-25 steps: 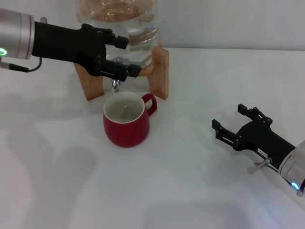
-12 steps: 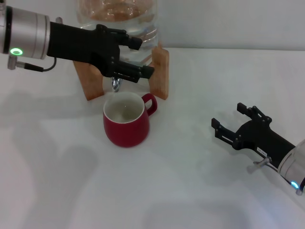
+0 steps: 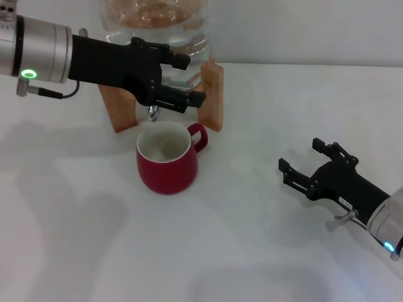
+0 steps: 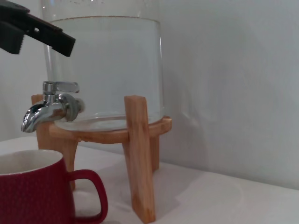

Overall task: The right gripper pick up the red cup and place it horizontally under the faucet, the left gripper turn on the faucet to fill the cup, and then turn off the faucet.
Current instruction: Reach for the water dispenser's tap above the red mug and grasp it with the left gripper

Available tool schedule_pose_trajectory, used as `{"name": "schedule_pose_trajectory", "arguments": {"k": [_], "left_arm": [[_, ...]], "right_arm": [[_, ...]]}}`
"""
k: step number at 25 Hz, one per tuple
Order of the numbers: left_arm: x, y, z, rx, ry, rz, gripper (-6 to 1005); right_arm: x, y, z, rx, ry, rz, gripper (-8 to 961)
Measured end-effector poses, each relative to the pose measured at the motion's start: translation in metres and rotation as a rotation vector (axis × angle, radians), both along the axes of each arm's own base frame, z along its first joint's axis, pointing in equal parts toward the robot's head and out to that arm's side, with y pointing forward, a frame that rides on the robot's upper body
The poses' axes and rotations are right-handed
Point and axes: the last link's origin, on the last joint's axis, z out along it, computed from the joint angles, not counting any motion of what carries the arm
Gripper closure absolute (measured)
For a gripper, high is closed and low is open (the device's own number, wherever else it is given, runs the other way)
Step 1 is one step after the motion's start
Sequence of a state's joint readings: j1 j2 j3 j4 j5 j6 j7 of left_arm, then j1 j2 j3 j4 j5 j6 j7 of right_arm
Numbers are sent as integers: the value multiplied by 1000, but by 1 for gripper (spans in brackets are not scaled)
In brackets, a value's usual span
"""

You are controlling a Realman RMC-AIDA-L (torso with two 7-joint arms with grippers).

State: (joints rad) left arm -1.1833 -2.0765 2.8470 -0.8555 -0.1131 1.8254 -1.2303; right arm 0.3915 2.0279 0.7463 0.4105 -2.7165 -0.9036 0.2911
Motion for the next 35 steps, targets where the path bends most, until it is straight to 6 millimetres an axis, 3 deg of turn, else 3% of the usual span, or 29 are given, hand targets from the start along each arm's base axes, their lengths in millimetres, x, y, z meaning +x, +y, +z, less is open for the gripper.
{"name": "schedule_pose_trajectory", "arguments": {"k": [35], "left_arm": [[6, 14, -24, -14, 79, 9, 124]], "right_arm": [[-1, -1, 0, -1, 3, 8, 78]]}}
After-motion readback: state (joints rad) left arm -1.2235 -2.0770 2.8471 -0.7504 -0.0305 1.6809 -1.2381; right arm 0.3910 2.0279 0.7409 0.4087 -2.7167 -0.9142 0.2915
